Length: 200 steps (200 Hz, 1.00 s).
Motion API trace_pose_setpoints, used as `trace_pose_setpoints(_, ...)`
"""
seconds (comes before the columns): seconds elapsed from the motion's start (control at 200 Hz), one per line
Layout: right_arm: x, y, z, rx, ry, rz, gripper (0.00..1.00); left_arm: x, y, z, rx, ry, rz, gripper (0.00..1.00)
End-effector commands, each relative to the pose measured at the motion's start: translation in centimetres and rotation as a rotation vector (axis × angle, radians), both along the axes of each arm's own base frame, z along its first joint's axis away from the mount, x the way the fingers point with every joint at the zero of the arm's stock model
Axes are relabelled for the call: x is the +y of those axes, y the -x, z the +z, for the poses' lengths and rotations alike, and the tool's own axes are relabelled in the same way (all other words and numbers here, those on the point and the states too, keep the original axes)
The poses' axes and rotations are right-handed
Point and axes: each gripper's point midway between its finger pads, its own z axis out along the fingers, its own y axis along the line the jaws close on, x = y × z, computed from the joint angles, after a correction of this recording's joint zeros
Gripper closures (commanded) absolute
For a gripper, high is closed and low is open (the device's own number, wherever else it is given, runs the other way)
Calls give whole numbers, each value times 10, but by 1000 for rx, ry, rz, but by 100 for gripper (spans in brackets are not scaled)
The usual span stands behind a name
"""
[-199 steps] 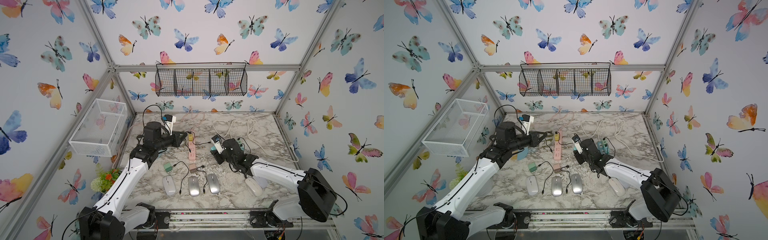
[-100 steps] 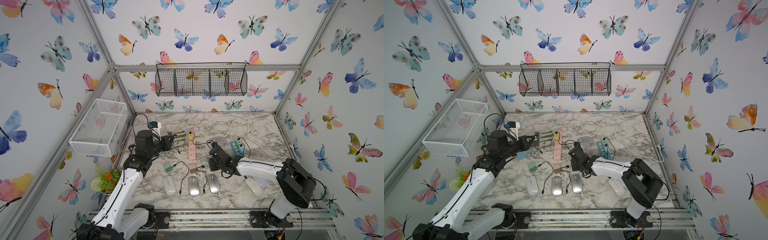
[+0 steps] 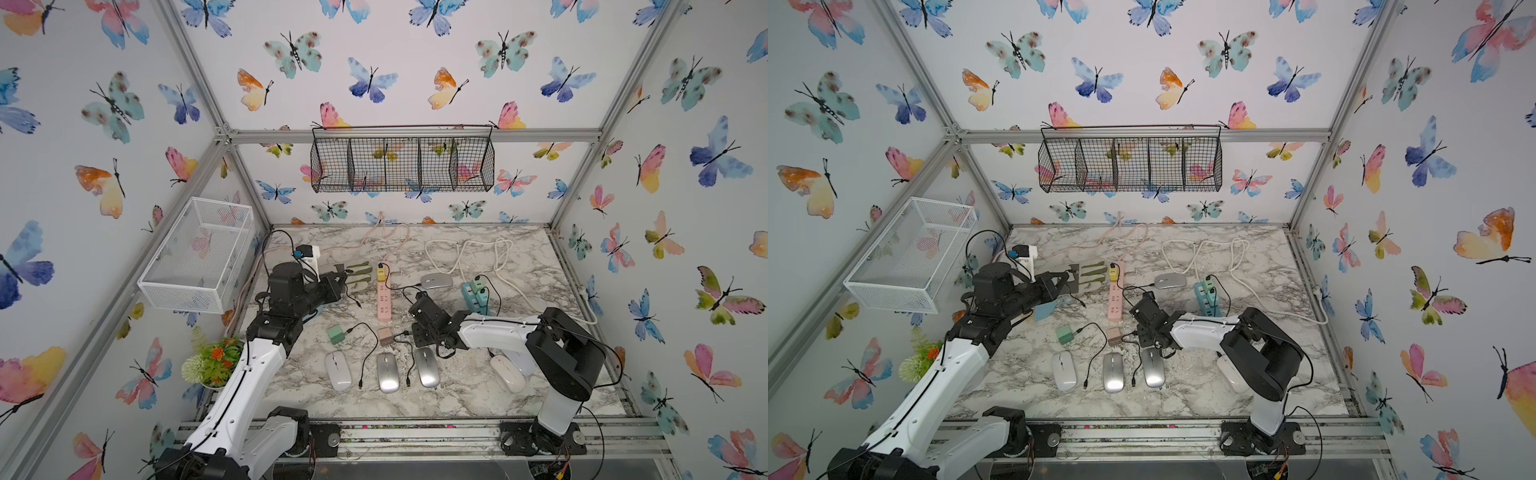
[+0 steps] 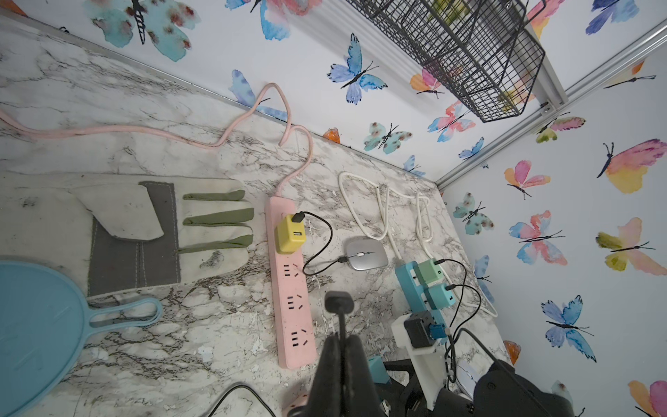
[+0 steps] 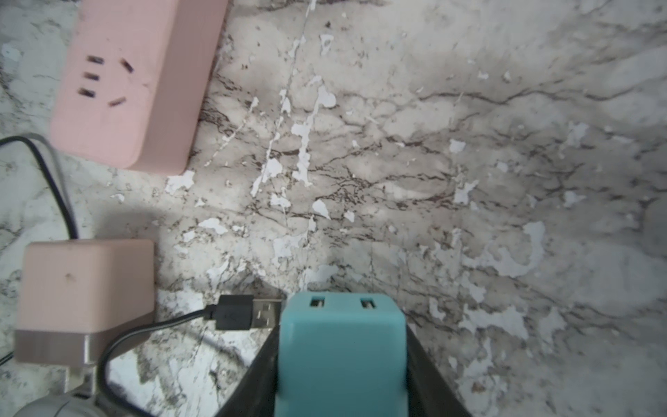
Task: Unplug the wireless mouse
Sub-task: Place the plug at the center of the board.
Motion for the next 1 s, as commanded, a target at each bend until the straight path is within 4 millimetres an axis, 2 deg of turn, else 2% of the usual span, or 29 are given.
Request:
trace_pose_setpoints(0.0,7,0,-1,5,-20,2,66,-2,0,6,-23,20,-15,100)
trace_pose_setpoints(0.17,8,-1,-2,2,-19,3,45,-3,-1,7,-22,26,-23,100)
trace_pose_setpoints(0.35,8,-1,6,-9,-27,12,38,-2,1,7,-24,21,-24,100)
trace_pose_setpoints(0.45,6,-9,33,-97,-68,5,38,-3,2,8,-25,30,-28,100)
trace_pose_setpoints(0.541,9,-11,70,-222,-164,59,37,-9,0,12,-33,65,-54,100)
trace_pose_setpoints(0.666,15,-6,118,-362,-277,186,37,-33,2,16,-28,158,-167,100)
trace_pose_setpoints(0.856,6,2,147,-484,-292,289,37,-75,6,20,-31,176,-244,100)
trace_pose_setpoints(0.996,8,13,178,-553,-432,372,39,-110,16,20,-30,199,-308,100)
